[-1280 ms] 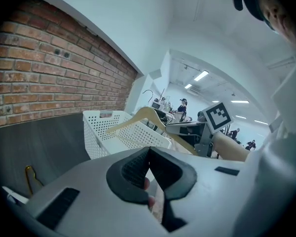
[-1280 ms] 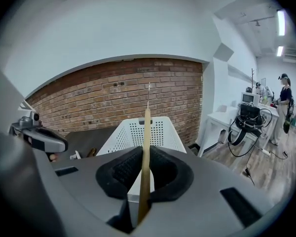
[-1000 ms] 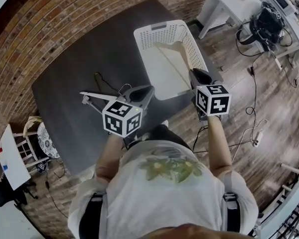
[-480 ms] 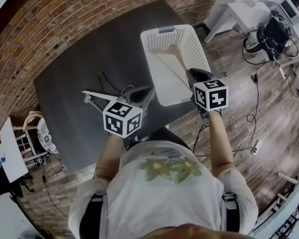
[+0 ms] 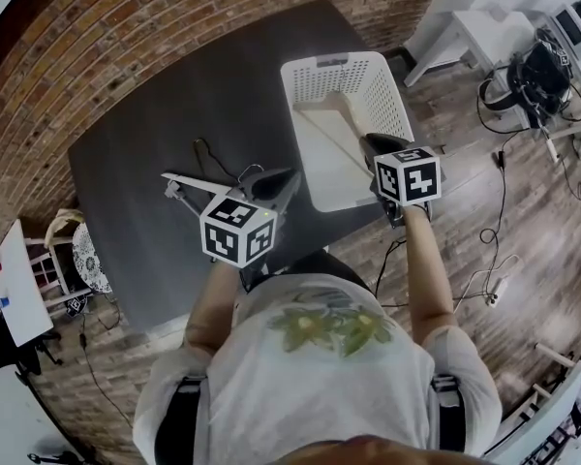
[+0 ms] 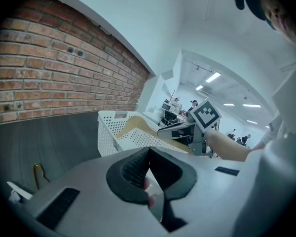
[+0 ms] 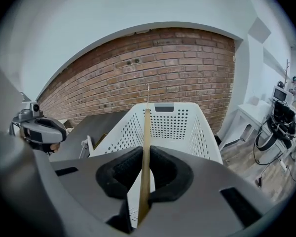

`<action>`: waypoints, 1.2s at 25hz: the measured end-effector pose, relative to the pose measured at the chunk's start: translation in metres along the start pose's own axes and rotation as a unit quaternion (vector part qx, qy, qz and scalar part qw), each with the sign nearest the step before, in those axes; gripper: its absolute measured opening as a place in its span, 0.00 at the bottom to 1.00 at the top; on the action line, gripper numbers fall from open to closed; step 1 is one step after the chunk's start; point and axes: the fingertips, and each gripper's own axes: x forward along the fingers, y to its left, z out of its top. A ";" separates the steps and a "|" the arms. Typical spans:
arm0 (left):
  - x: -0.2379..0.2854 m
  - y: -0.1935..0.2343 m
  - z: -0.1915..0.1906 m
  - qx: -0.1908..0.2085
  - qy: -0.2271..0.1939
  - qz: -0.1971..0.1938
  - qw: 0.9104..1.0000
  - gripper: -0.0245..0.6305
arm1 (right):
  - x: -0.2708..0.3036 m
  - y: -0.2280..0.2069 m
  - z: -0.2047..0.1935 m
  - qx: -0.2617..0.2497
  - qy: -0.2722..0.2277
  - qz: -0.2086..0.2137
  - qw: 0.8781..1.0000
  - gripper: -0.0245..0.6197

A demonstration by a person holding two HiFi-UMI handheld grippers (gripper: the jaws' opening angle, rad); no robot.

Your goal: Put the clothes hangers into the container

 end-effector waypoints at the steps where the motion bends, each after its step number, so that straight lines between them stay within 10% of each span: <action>1: 0.000 0.001 0.000 -0.001 0.000 0.001 1.000 0.08 | 0.002 -0.001 0.000 0.001 0.001 -0.001 1.000 0.14; 30: 0.005 -0.003 -0.009 -0.002 0.013 -0.001 1.000 0.08 | 0.010 -0.080 -0.009 -0.011 0.045 -0.169 0.985 0.17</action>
